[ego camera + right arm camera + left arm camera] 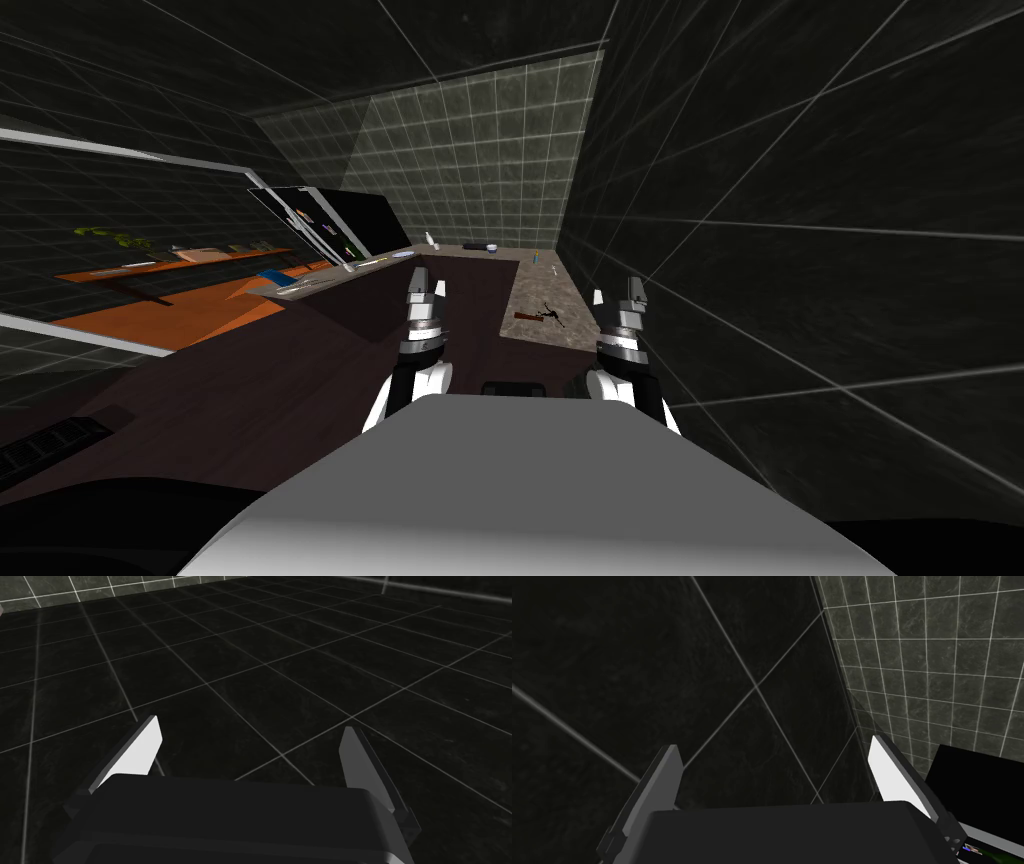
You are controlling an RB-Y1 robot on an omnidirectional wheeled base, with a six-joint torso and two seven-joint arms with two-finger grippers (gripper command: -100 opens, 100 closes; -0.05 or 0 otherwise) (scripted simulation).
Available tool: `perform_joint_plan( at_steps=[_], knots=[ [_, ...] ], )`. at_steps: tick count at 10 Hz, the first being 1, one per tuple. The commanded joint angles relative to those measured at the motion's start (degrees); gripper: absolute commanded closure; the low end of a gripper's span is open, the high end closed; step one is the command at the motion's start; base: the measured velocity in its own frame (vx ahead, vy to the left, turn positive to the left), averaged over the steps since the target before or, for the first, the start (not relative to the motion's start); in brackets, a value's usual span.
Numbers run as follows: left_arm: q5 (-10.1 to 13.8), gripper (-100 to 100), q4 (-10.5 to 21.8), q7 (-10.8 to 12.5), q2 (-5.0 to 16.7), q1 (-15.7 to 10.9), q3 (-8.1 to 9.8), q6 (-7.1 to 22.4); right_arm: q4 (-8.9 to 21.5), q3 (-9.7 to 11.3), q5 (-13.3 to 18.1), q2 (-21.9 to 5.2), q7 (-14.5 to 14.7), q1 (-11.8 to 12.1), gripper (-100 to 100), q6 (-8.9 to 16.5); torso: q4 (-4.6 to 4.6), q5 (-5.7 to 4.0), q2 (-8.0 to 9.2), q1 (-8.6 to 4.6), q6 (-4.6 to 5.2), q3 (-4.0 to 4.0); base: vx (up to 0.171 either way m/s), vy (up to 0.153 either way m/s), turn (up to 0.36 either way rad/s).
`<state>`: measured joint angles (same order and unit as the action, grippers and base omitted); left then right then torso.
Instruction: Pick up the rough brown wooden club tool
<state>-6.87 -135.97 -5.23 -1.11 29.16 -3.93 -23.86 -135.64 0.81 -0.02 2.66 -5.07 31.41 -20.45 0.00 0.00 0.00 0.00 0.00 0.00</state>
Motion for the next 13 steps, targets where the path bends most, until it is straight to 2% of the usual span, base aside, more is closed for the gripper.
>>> perform_joint_plan(
  at_steps=[1,3,4,8,9,10,11,12,13],
  knots=[
    [0.0,0,0.0,0.0,0.0,0.0,0.0,0.0,0.43,0.05,0.16,-2.5,0.04,-0.49,-100,-0.38,0.0,0.0,0.0,0.0,0.0,0.0,-0.017,0.02,-0.006],
    [0.0,0,0.0,0.0,0.0,0.0,0.0,0.0,1.49,0.2,0.56,-6.03,0.16,-1.62,-100,-1.27,0.03,0.03,0.13,0.13,0.0,0.07,-0.059,0.054,-0.012],
    [0.0,0,0.0,0.0,-0.01,-0.01,-0.01,0.0,1.49,0.2,0.56,-6.76,0.16,-1.62,-100,-1.27,0.05,0.05,0.24,0.21,0.0,0.13,-0.048,0.044,-0.007],
    [0.0,0,0.0,0.0,-0.01,-0.01,-0.01,0.0,4.23,0.82,1.66,-13.8,0.49,-4.22,-100,-3.48,0.07,0.05,0.27,0.22,0.0,0.16,-0.066,0.057,-0.003],
    [0.0,0,0.0,0.0,-0.01,-0.01,-0.01,0.0,4.23,0.82,1.66,-14.49,0.49,-4.22,-100,-3.48,0.06,0.05,0.27,0.23,0.0,0.15,-0.049,0.044,0.0],
    [0.0,0,0.0,0.0,0.0,-0.01,0.0,0.0,5.44,1.17,2.17,-16.67,0.65,-5.25,-100,-4.43,0.05,0.04,0.21,0.17,0.0,0.13,-0.055,0.063,0.01],
    [0.0,0,0.0,0.0,-0.01,-0.01,-0.01,0.0,5.44,1.17,2.17,-17.27,0.65,-5.25,-100,-4.43,0.05,0.05,0.21,0.22,-0.01,0.12,-0.056,0.049,0.001],
    [0.0,0,0.0,0.0,0.0,-0.01,0.0,0.0,6.79,1.61,2.75,-19.52,0.84,-6.34,-100,-5.45,0.05,0.05,0.21,0.18,0.0,0.12,-0.07,0.063,0.018],
    [0.0,0,0.0,0.0,-0.01,-0.01,-0.01,0.0,6.79,1.61,2.75,-20.1,0.84,-6.34,-100,-5.45,0.05,0.05,0.25,0.23,0.0,0.14,-0.026,-0.005,-0.048]
  ],
)
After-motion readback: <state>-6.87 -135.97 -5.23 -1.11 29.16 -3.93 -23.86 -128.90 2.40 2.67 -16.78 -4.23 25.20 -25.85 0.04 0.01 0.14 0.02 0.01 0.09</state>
